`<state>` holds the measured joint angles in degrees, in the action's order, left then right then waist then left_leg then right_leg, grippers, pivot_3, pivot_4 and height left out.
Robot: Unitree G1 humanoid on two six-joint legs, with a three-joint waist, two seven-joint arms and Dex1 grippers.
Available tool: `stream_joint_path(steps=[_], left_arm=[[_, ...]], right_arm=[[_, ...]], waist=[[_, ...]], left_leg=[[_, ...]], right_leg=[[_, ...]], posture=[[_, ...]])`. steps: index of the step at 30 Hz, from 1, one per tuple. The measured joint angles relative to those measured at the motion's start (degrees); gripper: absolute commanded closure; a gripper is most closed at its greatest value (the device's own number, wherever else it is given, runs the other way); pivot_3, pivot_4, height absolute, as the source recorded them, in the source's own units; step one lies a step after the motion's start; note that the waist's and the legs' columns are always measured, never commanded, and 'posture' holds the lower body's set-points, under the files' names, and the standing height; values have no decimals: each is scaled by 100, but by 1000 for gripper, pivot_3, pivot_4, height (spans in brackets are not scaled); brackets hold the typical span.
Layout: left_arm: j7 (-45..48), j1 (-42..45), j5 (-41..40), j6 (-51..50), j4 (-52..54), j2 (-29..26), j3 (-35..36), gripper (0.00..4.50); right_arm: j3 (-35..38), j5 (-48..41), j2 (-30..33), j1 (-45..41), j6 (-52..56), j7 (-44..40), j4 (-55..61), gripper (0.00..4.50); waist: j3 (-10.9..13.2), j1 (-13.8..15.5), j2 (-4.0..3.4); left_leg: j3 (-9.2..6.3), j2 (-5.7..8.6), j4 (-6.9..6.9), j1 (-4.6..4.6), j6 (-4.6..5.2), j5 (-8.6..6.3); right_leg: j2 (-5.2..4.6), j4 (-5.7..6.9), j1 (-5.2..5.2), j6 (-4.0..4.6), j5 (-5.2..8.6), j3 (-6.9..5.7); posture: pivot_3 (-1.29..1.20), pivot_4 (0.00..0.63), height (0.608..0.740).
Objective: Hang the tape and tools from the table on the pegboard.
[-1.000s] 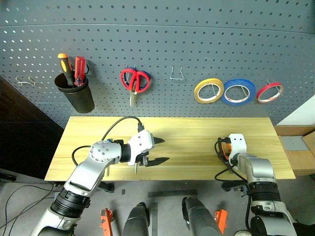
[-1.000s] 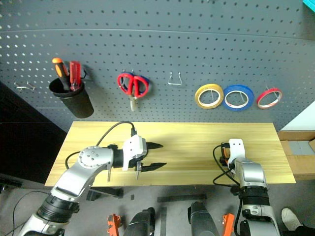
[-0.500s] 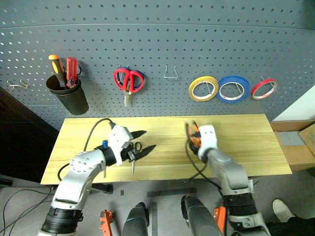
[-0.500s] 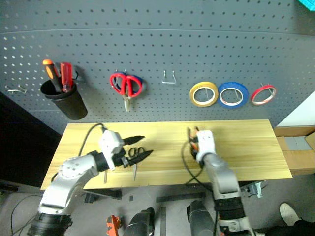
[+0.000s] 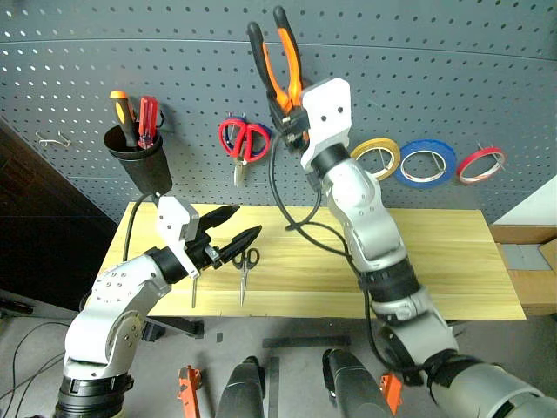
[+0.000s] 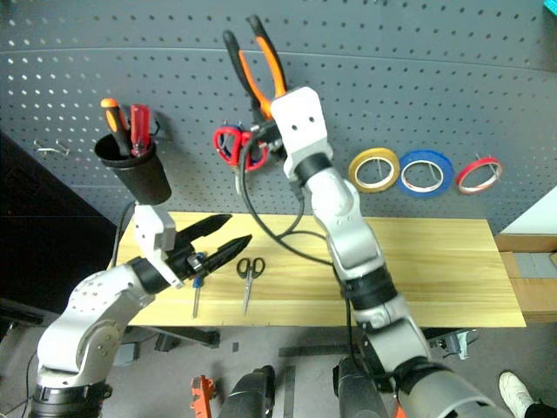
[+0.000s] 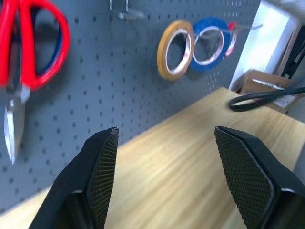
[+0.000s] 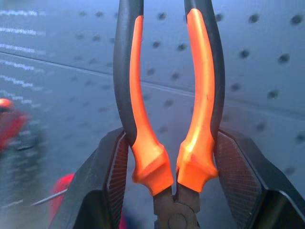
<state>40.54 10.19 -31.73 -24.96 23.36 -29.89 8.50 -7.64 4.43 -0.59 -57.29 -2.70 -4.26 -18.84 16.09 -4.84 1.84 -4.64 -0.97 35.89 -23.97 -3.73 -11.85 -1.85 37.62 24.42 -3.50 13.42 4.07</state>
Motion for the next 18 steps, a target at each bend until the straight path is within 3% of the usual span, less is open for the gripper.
stream_joint_path(steps=[9,18], left_arm=[[-108,234,11,-80,32,0,-153,1084],[-320,227,155,-78,-3,36,-160,1084]], right_arm=[[161,366,229,-555,-1973,440,-2473,2097],[201,348,145,36,-1740,548,-2422,2097]], waist=[[0,-1,1],[1,5,0]], left_leg=[[1,0,-11,-4,0,0],[-1,0,2,-3,0,2]], right_leg=[[0,11,16,7,2,1],[2,22,14,8,3,2]], posture=[[-7,257,740],[-33,257,740]])
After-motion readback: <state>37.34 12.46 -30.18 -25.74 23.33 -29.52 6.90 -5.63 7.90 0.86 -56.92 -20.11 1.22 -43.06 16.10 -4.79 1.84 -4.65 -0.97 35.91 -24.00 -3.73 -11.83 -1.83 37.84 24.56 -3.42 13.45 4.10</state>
